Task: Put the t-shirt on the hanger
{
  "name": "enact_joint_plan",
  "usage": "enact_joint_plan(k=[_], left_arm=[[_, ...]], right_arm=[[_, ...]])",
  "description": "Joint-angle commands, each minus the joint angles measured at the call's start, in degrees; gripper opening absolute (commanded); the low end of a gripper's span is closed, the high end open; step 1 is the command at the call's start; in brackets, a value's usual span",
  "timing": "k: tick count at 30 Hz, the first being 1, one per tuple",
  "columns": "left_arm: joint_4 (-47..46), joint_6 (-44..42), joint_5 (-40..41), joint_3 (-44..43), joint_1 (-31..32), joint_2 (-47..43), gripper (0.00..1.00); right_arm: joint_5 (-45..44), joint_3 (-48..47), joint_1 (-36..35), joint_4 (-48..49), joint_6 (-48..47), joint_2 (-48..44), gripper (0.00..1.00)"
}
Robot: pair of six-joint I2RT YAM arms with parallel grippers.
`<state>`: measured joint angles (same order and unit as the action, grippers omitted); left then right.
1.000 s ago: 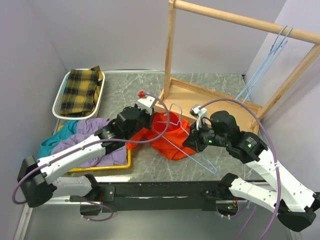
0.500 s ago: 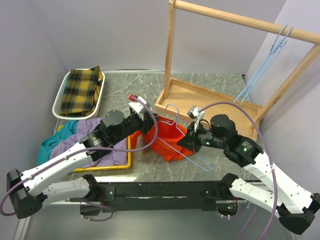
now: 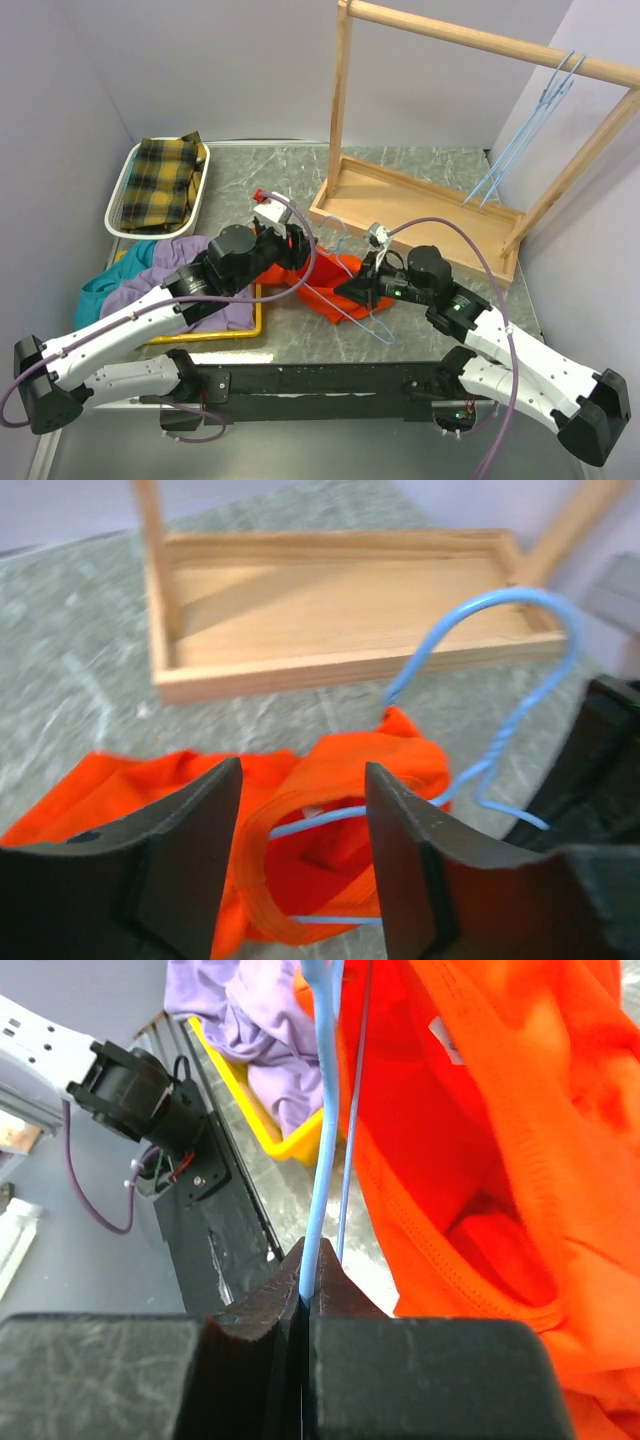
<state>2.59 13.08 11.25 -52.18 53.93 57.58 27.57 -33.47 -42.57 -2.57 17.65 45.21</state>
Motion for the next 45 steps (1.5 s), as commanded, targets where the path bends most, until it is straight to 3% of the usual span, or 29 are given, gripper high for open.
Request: enact_joint_plan(k=[1, 6, 11, 16, 23, 29, 35, 42, 45], left_arm=[[5.39, 5.19, 9.41, -1.96, 0.12, -1.68, 0.61], [7.43, 7.83, 4.85, 1.73, 0.56, -8.44, 0.64], [5.15, 9.85, -3.58, 5.16, 0.82, -17.05, 0.78], [2.69, 10.3, -5.44, 2.79, 1.53, -11.99, 0.82], [1.02, 12.31, 5.61, -2.65, 6.26, -1.0, 0.79], [-0.74, 12.23, 17.31, -3.98, 8.64, 2.62, 0.73], [-2.15, 11.27, 20.21, -3.37, 8.73, 5.26, 0.58], [-5.05, 9.42, 23.55, -1.96, 8.82, 6.57, 0.01], [-5.05, 8.54, 26.62, -1.61, 9.0, 6.84, 0.01]], right_arm=[[1.34, -0.18, -0.32, 14.96, 2.13, 2.59, 0.0], [1.7, -0.71, -0.59, 17.42, 2.39, 6.46, 0.0], [0.99, -1.42, -1.29, 17.25, 1.6, 8.31, 0.0], [-0.06, -2.82, -2.26, 16.72, 0.99, 10.68, 0.0], [-1.2, -3.44, -3.57, 16.54, 0.63, 12.71, 0.0], [-1.82, -4.58, -4.63, 16.02, 0.11, 14.73, 0.0], [-2.79, -5.72, -5.25, 15.49, -0.07, 15.87, 0.0], [-4.45, -7.22, -5.95, 13.21, -0.16, 16.49, 0.0], [-7.44, -8.44, -5.95, 10.49, 0.72, 15.7, 0.02]])
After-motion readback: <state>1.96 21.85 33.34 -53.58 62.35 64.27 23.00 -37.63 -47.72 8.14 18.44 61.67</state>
